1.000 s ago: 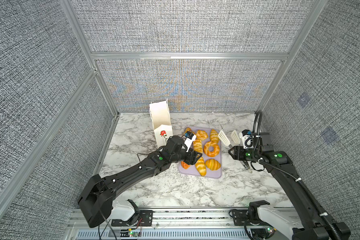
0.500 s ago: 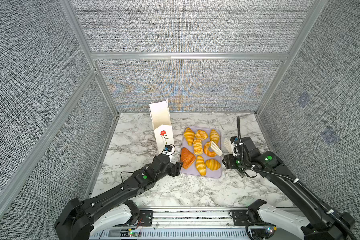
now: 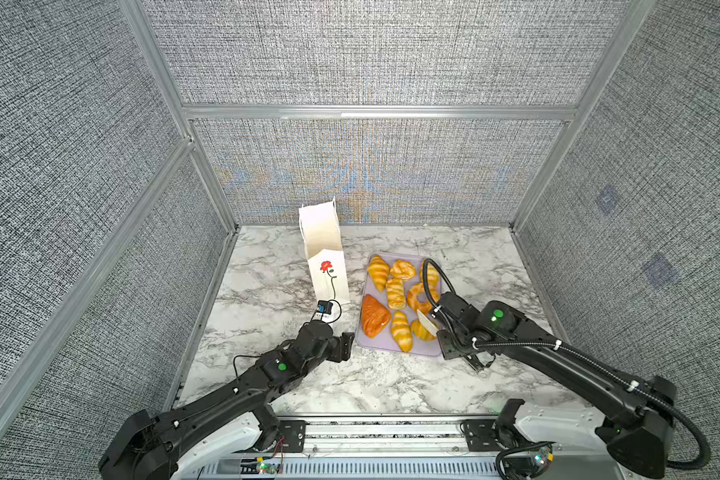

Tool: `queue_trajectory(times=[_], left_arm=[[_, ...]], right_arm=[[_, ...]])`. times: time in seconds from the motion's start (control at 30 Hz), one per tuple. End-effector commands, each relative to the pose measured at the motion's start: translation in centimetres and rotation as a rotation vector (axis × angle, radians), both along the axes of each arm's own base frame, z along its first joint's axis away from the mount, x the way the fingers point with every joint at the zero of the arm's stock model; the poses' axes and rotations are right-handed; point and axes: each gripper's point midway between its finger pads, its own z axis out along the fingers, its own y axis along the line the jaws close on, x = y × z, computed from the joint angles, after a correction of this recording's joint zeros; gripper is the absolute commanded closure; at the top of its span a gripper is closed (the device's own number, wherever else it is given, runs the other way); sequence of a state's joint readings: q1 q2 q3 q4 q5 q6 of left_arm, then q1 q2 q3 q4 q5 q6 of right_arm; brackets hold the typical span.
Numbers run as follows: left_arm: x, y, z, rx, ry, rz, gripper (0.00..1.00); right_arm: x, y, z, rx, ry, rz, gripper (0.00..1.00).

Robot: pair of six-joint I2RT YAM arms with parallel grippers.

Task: Place the fake bread into the paper bag
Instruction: 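Lower the tongs toward the striped bun while the left gripper withdraws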

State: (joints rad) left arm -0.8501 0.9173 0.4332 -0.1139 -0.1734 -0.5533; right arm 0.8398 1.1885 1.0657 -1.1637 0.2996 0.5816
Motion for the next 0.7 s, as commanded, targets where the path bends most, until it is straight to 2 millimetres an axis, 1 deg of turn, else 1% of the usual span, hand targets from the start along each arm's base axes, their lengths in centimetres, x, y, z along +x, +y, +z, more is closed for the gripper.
queue_trajectory(times=[0.0, 0.2, 0.33, 0.43, 0.67], left_arm=[[-0.2, -0.3, -0.3, -0.016, 0.007, -0.016, 0.19], [-0.8, -0.9, -0.5, -0.037, 0.027, -0.054, 0.19], [-1.1, -1.1, -0.7, -0.042, 0.042, -0.068, 0.19], [-1.3, -1.3, -0.8, -0.051, 0.055, -0.076, 0.19], [-1.6, -1.4, -0.7, -0.07, 0.073, -0.075, 0.2]], right_arm=[[-0.8, -1.0, -0.4, -0.046, 0.025, -0.034, 0.41], [-1.1, -1.1, -1.5, -0.127, 0.087, 0.022, 0.41], [-0.9, -1.5, -1.6, -0.187, 0.103, 0.063, 0.41], [-0.4, -1.2, -1.6, -0.192, 0.093, 0.102, 0.41], [-0.3, -0.8, -1.9, -0.167, 0.11, 0.109, 0.39]])
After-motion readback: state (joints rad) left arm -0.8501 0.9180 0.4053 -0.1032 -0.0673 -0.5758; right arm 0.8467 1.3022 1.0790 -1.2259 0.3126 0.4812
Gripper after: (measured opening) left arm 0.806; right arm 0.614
